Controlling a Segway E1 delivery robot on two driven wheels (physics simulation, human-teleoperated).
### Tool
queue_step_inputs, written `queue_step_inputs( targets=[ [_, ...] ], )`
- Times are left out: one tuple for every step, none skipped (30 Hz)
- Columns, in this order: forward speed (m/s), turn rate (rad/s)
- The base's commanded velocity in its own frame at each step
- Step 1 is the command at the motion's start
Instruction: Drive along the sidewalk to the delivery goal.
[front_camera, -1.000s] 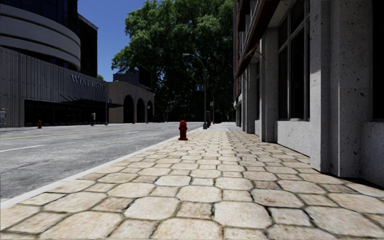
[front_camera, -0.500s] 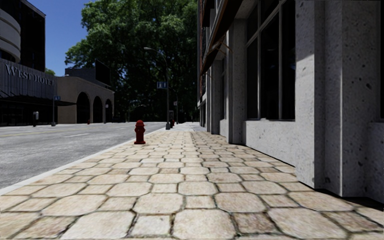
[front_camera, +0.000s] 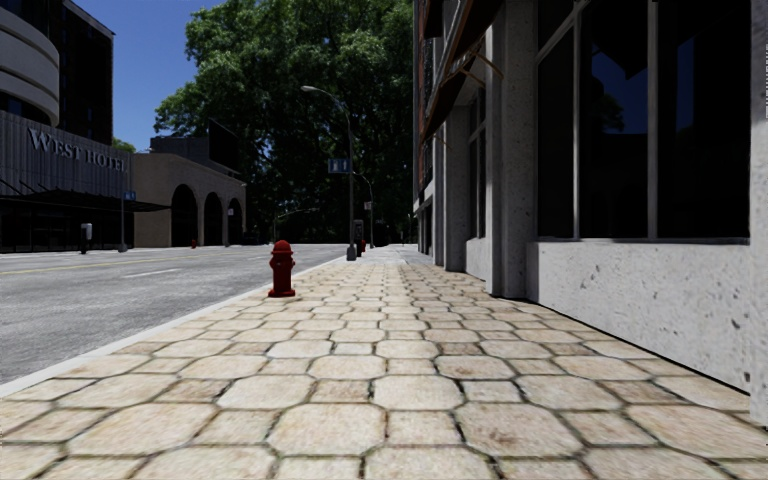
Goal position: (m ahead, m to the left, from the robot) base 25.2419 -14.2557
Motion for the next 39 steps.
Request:
queue_step_inputs(
  targets=[
    [2.0, 0.0],
    [2.0, 0.0],
    [2.0, 0.0],
    [2.0, 0.0],
    [2.0, 0.0],
    [2.0, 0.0],
    [2.0, 0.0],
    [2.0, 0.0],
    [2.0, 0.0],
    [2.0, 0.0],
    [2.0, 0.0],
    [2.0, 0.0],
    [2.0, 0.0],
    [2.0, 0.0],
    [2.0, 0.0],
    [2.0, 0.0],
    [2.0, 0.0],
    [2.0, 0.0],
    [2.0, 0.0],
    [2.0, 0.0],
    [2.0, 0.0],
    [2.0, 0.0],
    [2.0, 0.0],
    [2.0, 0.0],
    [2.0, 0.0],
    [2.0, 0.0],
    [2.0, 0.0],
    [2.0, 0.0],
    [2.0, 0.0],
    [2.0, 0.0],
    [2.0, 0.0],
    [2.0, 0.0],
    [2.0, 0.0],
    [2.0, 0.0],
    [2.0, 0.0],
    [2.0, 0.0],
    [2.0, 0.0],
    [2.0, 0.0],
    [2.0, 0.0]
  ],
)
